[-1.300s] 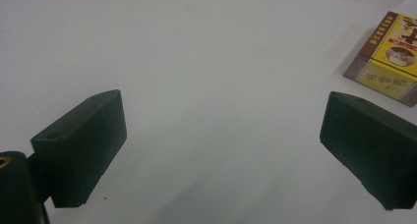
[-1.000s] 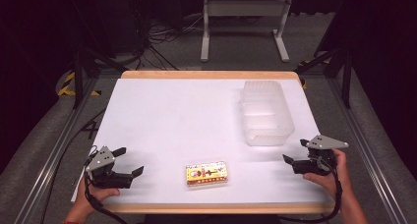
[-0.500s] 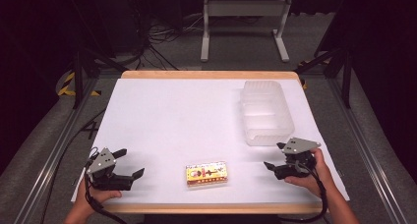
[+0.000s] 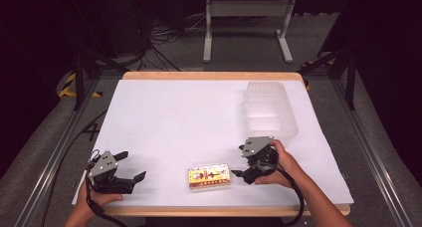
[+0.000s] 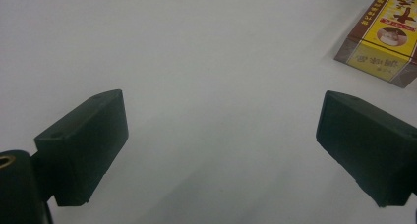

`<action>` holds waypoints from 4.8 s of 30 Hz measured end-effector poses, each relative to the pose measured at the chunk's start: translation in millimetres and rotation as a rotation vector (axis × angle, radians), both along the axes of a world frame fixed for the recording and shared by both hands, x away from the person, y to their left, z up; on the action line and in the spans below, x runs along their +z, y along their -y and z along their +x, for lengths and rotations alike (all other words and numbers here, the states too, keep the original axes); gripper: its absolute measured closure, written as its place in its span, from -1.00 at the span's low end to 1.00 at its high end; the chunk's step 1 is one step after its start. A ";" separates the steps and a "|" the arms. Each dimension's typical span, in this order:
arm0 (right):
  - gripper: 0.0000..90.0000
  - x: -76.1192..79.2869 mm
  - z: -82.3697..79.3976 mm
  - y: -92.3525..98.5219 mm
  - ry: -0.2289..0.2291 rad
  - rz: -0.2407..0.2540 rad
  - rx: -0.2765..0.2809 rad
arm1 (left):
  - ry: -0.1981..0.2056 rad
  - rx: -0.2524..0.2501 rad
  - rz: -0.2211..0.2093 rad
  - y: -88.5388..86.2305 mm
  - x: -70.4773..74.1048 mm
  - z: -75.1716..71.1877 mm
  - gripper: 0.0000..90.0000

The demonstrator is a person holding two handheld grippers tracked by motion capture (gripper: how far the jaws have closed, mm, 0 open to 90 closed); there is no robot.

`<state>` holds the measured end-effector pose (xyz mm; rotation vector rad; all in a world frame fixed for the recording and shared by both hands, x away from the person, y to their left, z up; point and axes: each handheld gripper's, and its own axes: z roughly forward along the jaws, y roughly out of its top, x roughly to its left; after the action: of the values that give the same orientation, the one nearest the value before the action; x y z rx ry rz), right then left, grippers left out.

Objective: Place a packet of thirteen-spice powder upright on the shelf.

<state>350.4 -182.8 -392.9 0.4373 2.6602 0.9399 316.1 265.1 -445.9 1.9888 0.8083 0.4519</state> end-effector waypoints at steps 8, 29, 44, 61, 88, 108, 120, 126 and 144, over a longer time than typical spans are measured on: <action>-0.56 -2.8 2.1 -51.5 -0.036 -0.057 0.135 | 0.010 -0.007 0.015 0.2 -0.4 -1.0 -0.84; -0.57 -25.2 5.7 -144.4 -0.116 -0.244 0.314 | 0.009 -0.032 0.022 0.2 -1.6 -2.3 -0.83; -0.29 -9.0 7.6 -131.5 -0.085 -0.160 0.265 | 0.006 -0.036 0.025 0.9 -2.1 -2.7 -0.83; -0.27 59.1 8.8 -49.2 0.080 0.137 -0.031 | -0.001 -0.037 0.028 1.9 -2.0 -2.3 -0.83; -0.27 78.0 60.3 7.6 0.292 0.320 -0.441 | -0.004 -0.041 0.022 0.7 -2.3 -1.3 -0.83; -0.27 60.1 88.3 49.8 0.314 0.350 -0.649 | -0.005 -0.043 0.031 0.4 -2.6 -1.3 -0.83; -0.28 48.9 91.9 65.4 0.280 0.357 -0.710 | -0.001 -0.040 0.025 -1.5 -1.9 -0.9 -0.83; -0.28 44.7 87.1 65.7 0.289 0.311 -0.695 | 0.000 -0.039 0.023 -1.8 -2.0 -1.6 -0.83; -0.28 41.5 79.1 77.1 0.251 0.282 -0.686 | 0.000 -0.034 0.018 -2.5 -0.8 -3.0 -0.83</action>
<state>429.5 -259.9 -351.4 1.1183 1.9310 1.0418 313.1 267.7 -446.7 2.0163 0.7723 0.4406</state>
